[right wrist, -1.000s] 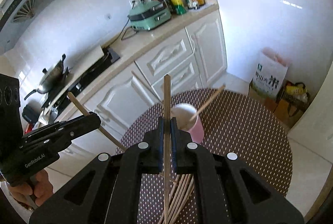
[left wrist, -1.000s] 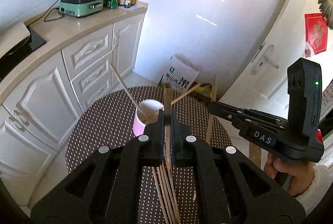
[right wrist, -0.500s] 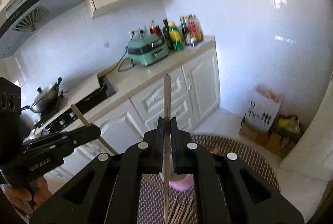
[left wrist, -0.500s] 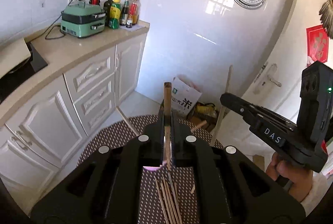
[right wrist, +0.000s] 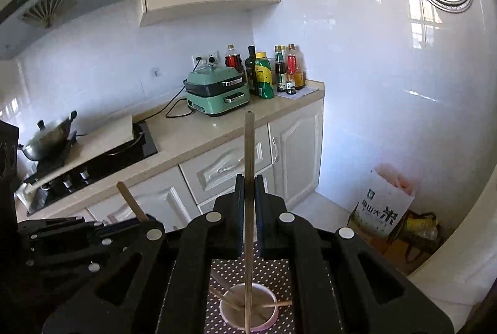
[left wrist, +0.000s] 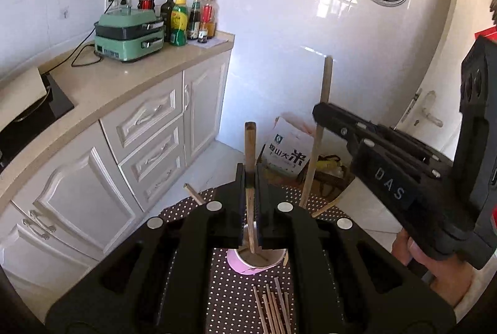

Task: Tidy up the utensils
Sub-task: 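Lower the left gripper's stick into the cup while the right gripper lowers its stick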

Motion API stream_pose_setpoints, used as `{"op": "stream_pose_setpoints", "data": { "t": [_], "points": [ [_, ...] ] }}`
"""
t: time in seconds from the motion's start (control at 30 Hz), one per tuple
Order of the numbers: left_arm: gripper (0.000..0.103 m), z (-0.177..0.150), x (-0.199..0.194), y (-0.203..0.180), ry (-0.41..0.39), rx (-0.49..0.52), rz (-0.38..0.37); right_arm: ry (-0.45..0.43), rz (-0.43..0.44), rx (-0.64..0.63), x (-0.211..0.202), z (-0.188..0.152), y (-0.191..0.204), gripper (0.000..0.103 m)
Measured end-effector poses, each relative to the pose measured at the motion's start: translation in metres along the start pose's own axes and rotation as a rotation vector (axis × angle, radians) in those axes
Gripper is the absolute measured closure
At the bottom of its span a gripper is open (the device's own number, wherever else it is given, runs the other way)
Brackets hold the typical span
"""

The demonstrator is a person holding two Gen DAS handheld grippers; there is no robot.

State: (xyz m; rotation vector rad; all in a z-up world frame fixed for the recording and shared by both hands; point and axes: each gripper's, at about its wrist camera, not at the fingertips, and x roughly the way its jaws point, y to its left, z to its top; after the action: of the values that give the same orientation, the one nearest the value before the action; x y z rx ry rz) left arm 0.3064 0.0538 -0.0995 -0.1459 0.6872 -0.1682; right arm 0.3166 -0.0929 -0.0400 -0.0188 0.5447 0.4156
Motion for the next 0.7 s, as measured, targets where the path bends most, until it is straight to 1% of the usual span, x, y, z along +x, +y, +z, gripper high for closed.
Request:
{"op": "stream_pose_setpoints", "data": {
  "t": [0.13,0.3,0.5,0.7],
  "points": [
    [0.098,-0.011,0.013,0.006,0.038,-0.014,-0.005,-0.012,0.007,0.012,0.008,-0.003,-0.002,0.098],
    [0.098,-0.026,0.02,0.005,0.069,-0.016,-0.019,-0.02,0.02,-0.007,0.018,-0.007,0.002,0.098],
    [0.098,-0.038,0.027,0.006,0.093,-0.022,-0.024,0.041,0.051,-0.044,0.032,-0.022,0.008,0.098],
    [0.098,-0.044,0.031,0.007,0.111,-0.026,-0.016,0.092,0.068,-0.051,0.033,-0.038,0.006,0.098]
  ]
}}
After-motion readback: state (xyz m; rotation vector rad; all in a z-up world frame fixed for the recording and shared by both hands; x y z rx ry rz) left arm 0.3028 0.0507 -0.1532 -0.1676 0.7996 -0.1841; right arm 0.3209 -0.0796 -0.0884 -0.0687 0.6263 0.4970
